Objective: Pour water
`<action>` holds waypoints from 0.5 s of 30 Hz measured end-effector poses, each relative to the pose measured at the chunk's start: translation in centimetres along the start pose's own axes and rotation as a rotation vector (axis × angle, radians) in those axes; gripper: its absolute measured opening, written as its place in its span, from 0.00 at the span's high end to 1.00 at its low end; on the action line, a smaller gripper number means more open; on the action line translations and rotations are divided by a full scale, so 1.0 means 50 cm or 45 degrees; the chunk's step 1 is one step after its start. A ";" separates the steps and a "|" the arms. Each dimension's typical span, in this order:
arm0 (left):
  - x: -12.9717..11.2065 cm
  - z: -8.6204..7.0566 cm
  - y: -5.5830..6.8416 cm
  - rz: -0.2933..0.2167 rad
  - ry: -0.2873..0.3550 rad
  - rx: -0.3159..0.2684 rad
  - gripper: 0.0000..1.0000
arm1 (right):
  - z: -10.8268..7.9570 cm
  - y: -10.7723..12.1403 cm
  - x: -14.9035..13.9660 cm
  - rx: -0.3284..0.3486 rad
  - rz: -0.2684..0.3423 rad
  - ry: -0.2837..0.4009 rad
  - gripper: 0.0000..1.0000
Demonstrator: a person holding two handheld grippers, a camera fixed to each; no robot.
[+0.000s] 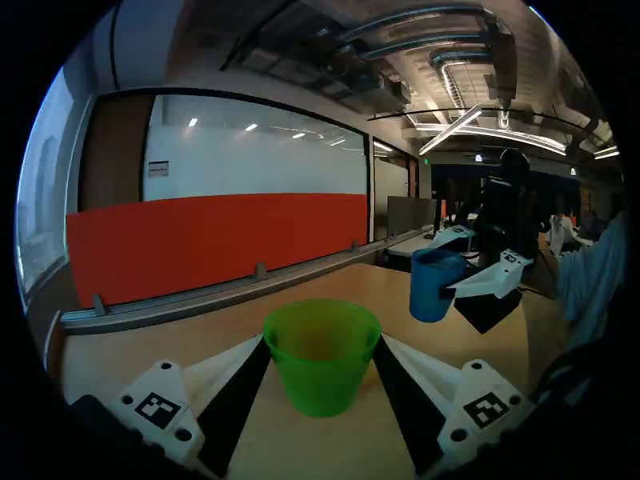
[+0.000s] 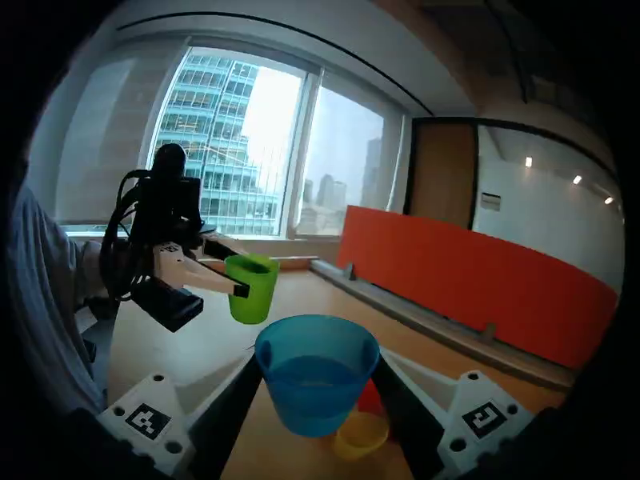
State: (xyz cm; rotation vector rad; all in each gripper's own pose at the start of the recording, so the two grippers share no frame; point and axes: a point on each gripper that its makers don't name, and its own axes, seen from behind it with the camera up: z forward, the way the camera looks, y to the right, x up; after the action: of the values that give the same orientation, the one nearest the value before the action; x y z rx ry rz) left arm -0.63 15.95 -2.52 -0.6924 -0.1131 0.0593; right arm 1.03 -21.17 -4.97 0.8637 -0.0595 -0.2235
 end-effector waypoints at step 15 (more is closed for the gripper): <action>-0.012 -0.015 0.042 -0.007 0.004 -0.038 0.13 | 0.018 0.011 0.073 -0.004 -0.164 0.038 0.09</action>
State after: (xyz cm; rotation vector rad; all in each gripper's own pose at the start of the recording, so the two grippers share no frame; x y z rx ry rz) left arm -1.17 17.05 -4.49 -0.7222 -0.1128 0.0517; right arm 4.54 -22.29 -4.11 0.8682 0.0244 -0.3315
